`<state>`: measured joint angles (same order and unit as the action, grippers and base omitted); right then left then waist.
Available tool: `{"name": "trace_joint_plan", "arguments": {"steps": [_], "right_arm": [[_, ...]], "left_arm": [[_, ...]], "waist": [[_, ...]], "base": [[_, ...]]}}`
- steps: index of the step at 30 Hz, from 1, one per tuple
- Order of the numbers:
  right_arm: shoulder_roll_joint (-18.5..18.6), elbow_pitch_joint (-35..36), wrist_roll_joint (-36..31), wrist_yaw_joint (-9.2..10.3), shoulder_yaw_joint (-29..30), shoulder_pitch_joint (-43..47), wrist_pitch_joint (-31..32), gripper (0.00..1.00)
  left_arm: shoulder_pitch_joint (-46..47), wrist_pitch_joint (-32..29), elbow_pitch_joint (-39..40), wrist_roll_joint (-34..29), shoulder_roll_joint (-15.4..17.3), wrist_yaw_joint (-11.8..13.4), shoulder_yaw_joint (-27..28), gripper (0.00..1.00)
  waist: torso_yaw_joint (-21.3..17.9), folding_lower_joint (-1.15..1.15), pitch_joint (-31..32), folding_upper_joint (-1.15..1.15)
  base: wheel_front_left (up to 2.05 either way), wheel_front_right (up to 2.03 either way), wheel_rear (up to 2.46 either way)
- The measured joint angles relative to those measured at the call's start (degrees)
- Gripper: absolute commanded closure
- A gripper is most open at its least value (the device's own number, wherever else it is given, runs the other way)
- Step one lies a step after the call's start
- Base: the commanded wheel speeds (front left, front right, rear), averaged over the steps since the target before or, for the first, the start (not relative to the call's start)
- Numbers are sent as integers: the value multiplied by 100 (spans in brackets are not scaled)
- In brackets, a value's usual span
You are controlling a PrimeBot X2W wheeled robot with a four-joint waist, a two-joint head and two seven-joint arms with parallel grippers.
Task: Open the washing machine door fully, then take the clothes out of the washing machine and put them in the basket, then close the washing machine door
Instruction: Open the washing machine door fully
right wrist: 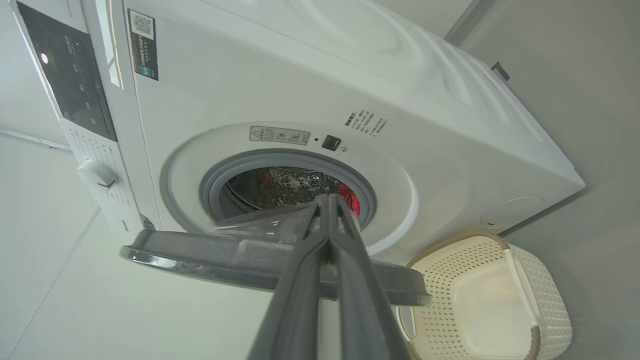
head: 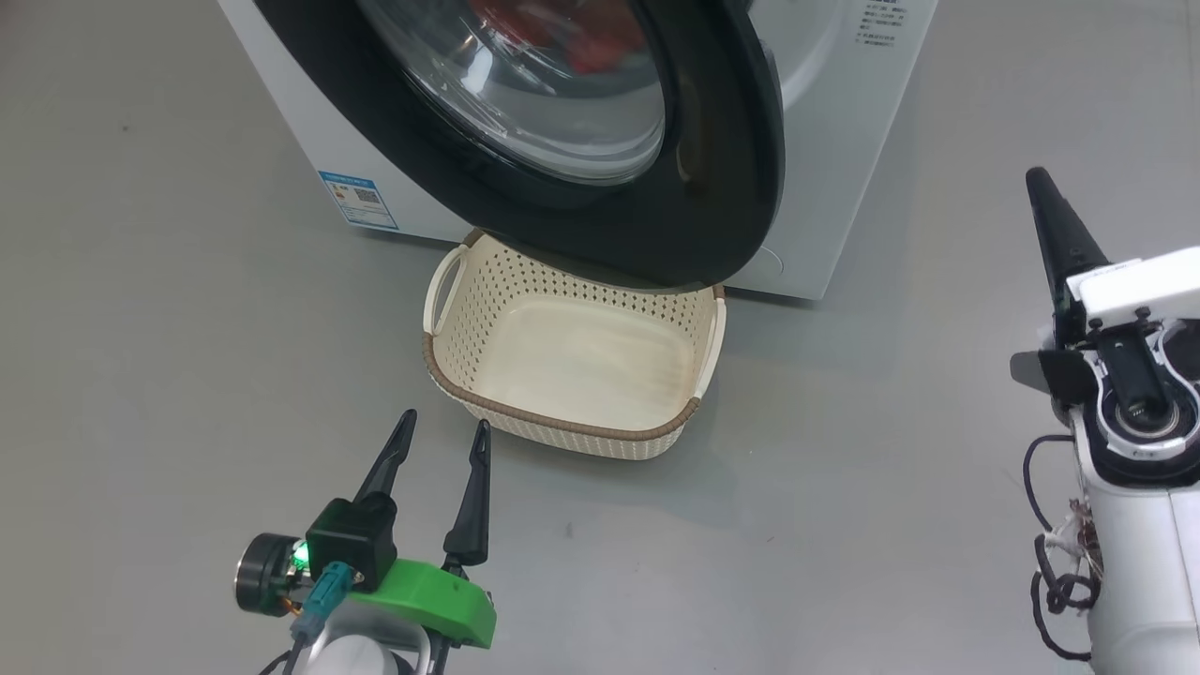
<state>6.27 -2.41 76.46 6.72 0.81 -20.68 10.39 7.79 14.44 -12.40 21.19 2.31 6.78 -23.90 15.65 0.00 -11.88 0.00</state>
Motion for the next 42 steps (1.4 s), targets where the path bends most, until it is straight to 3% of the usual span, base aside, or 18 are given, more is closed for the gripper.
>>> {"name": "trace_joint_plan", "arguments": {"steps": [21,42], "right_arm": [[-103,-2070,792,60,240,-1723,1017,100],[-181,-3356,1073,60,-24,-2932,1579,100]], "left_arm": [[171,0,62,188,-1,0,-264,0],[290,0,114,298,-8,0,-335,0]], "waist": [[427,0,-334,0],[771,0,-597,0]], "base": [[0,0,0],[0,0,0]]}}
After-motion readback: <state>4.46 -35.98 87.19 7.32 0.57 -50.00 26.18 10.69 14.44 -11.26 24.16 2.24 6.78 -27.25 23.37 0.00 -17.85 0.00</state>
